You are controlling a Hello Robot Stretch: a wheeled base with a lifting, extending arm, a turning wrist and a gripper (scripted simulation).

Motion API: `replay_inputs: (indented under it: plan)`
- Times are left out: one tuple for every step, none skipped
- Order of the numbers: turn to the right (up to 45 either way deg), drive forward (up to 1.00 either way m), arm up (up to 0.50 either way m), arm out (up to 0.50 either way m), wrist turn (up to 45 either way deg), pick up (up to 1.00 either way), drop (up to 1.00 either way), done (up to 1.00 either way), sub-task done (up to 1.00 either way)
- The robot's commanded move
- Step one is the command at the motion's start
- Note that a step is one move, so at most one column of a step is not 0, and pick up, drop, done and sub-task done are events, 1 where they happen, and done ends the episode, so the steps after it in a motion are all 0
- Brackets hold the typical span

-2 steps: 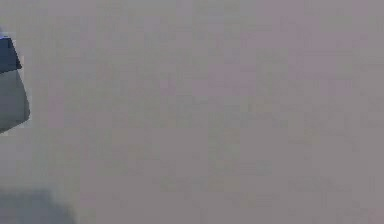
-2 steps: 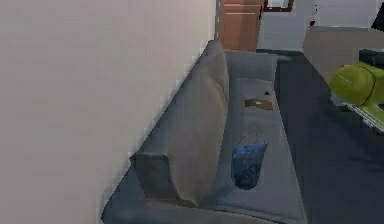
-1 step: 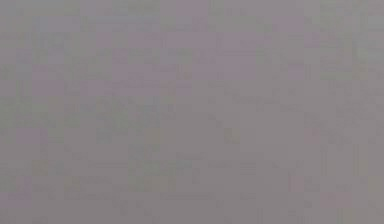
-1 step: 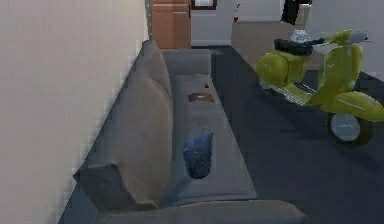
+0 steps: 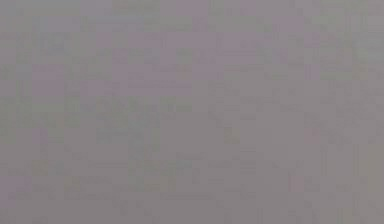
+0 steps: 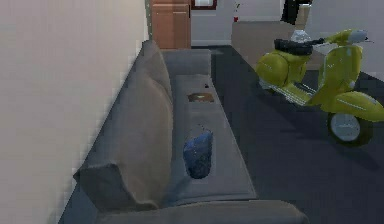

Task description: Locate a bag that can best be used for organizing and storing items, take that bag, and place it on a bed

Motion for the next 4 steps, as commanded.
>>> replay_inputs:
  plan:
    - [0.0, 0.0, 0.2, 0.0, 0.0, 0.0, 0.0, 0.0, 0.0]
    - [0.0, 0.0, 0.0, 0.5, 0.0, 0.0, 0.0, 0.0, 0.0]
    - [0.0, 0.0, 0.0, 0.0, 45.0, 0.0, 0.0, 0.0, 0.0]
    - [0.0, 0.0, 0.0, 0.0, 45.0, 0.0, 0.0, 0.0, 0.0]
